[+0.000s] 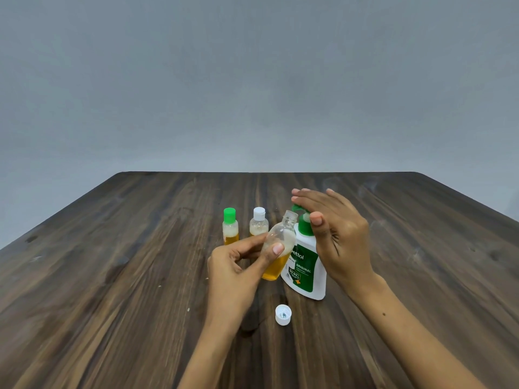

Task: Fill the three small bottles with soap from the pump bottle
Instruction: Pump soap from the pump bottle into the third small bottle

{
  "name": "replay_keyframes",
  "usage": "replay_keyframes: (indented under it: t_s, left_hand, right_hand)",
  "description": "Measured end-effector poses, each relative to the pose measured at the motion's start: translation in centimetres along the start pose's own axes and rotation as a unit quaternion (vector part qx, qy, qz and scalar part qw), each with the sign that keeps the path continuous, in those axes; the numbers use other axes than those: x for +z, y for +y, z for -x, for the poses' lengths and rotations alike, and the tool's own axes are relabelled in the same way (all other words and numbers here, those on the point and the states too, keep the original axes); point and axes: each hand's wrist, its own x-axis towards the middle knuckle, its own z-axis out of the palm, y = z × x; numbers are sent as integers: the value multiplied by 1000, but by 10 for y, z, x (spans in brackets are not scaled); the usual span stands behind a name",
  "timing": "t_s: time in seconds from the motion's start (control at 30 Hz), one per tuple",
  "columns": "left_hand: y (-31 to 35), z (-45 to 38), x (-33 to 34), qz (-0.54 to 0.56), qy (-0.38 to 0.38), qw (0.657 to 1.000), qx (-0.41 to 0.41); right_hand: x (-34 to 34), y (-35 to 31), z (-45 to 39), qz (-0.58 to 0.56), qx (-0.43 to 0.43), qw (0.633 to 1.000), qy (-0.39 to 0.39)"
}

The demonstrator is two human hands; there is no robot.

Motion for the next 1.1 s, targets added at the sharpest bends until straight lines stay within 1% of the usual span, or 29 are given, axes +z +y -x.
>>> replay_keyframes:
  t_s: [0.13,0.33,0.47,0.73,0.9,1.1]
  left_hand:
    - [-3,-1,-1,2,3,1000,-3]
    - [-6,1,-1,-3,1,1000,-10]
    - [-8,-1,-2,-6,7,1000,-12]
    - [-3,0,0,-3,0,1000,-6]
    - [-7,0,-2,-13,5,1000,-14]
    - [-8,-1,-2,-15,4,1000,-13]
  right_hand:
    - [3,1,8,-10,19,1000,2]
    - [1,1,-2,3,9,1000,2]
    - [5,0,7,1,23,1000,13]
    - [1,-1,0,12,14,1000,3]
    - [4,-3,9,-2,30,999,14]
    - [1,-1,-1,12,13,1000,4]
